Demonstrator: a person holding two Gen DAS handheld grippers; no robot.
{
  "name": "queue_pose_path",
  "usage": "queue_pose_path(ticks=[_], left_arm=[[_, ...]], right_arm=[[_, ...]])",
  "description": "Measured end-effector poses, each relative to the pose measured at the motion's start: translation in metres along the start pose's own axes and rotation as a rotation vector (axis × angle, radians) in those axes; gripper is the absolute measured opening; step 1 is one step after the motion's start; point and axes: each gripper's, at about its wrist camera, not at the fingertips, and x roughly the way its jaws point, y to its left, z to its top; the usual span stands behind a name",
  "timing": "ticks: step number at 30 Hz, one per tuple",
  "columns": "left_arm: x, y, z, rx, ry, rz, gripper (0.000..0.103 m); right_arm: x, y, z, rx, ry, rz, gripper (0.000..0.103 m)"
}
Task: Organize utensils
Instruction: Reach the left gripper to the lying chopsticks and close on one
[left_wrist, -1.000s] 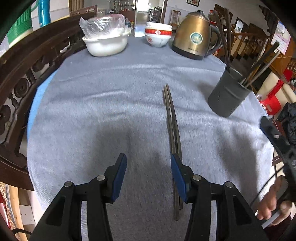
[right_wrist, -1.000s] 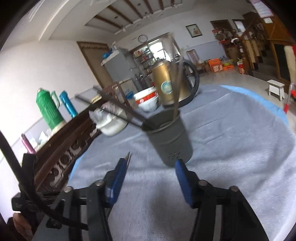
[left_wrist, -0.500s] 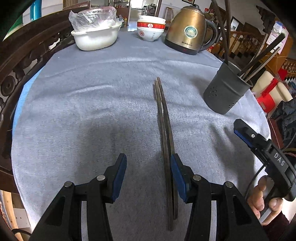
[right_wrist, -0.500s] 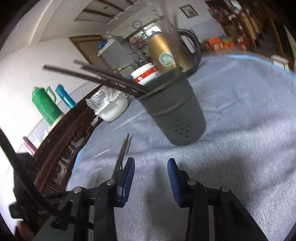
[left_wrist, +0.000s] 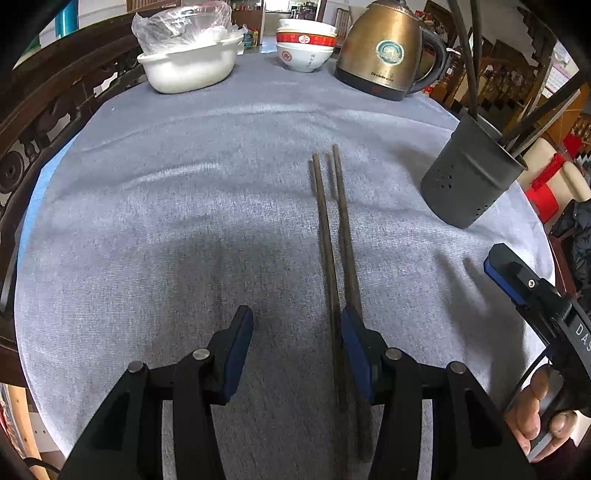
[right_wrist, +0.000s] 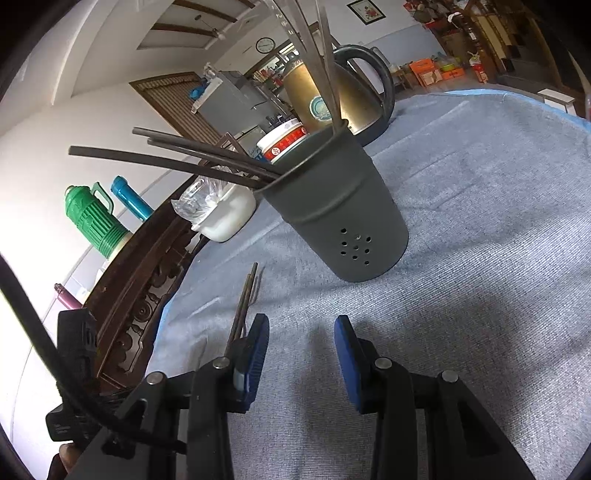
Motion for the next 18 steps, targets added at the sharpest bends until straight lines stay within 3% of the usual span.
queue_pose_path(ticks=[18], left_arm=[[-0.001, 0.014, -0.004, -0.016, 0.008, 0.030, 0.051]], right_arm=[[-0.002, -0.001, 0.000, 0.005, -0.005, 0.005, 0.040]])
